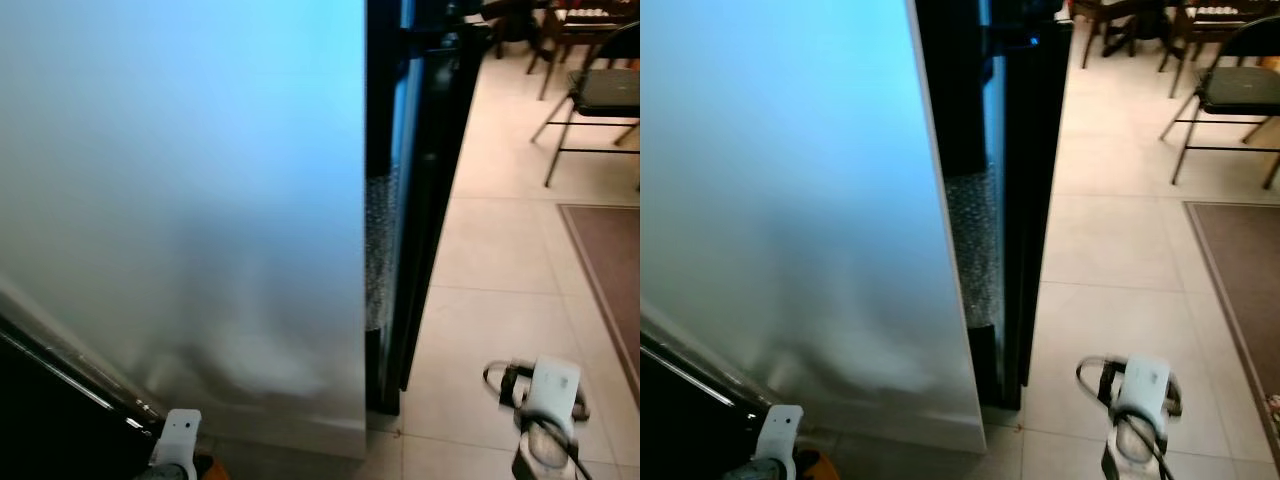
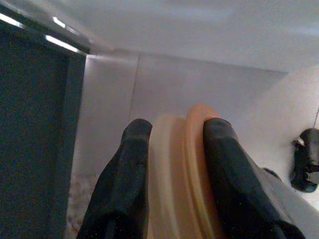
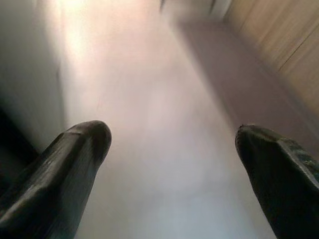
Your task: Restocking fridge
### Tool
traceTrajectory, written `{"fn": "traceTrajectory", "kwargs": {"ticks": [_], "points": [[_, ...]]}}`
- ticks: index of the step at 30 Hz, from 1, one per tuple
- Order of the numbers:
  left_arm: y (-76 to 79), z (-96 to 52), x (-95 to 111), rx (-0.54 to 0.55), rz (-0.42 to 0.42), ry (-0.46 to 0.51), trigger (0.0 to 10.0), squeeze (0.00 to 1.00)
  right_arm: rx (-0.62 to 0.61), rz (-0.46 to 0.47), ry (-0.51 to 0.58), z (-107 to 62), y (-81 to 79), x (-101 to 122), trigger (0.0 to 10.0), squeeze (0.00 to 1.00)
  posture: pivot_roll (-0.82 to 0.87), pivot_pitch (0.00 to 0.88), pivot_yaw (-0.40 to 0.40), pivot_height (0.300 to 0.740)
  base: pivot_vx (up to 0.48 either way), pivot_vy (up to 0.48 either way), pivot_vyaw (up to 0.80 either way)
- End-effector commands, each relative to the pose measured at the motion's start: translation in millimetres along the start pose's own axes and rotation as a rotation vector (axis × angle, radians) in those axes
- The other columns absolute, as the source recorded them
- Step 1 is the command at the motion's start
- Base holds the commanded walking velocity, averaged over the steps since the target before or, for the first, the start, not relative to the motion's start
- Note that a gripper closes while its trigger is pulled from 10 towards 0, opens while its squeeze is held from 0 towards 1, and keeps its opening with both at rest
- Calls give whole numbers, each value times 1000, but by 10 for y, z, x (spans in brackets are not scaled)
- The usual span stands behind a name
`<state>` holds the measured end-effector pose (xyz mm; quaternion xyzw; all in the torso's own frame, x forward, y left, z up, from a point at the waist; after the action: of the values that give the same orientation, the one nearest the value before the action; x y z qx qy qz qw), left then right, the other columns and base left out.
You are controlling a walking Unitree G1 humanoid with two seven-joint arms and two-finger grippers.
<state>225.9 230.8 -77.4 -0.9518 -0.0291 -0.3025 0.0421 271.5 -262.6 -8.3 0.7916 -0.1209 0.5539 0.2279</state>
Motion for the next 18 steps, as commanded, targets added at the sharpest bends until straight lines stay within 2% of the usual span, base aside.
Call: {"fn": "traceTrajectory", "kwargs": {"ticks": [1, 3, 5, 10, 18], "points": [[-4, 0, 7, 1, 18, -2, 10000, 0, 62, -21, 31, -58, -224, 31, 10000, 0, -89, 0, 90, 740, 0, 0, 0], [-4, 1, 10, 1, 15, -1, 10000, 0, 72, -17, 49, -55, -249, 64, 10000, 0, -87, 0, 91, 740, 0, 0, 0], [-4, 1, 16, 5, 9, 0, 10000, 0, 144, 31, 133, -57, -373, 220, 10000, 0, -86, 0, 93, 740, 0, 0, 0], [-5, 2, 20, 10, 4, 3, 10000, 0, 277, 59, 170, -75, -495, 296, 10000, 0, -82, 0, 92, 740, 0, 0, 0], [11, 4, 30, 8, 4, 9, 10000, 0, 431, 17, 194, -106, -574, 310, 10000, 0, -89, 0, 96, 740, 0, 0, 0]]}}
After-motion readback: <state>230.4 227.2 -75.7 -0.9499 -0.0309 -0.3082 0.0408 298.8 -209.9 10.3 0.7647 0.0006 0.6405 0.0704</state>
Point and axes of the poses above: a point about 5 cm out from each wrist's last joint towards the gripper, its own z axis pointing out of the wrist towards the gripper, its own x axis along the axis of the wrist's last joint, y = z × x, the point moved 2 cm from there along z, pointing out of the wrist towards the gripper, and after that the axes turned 4 degrees about -z, right-handed, at the moved point
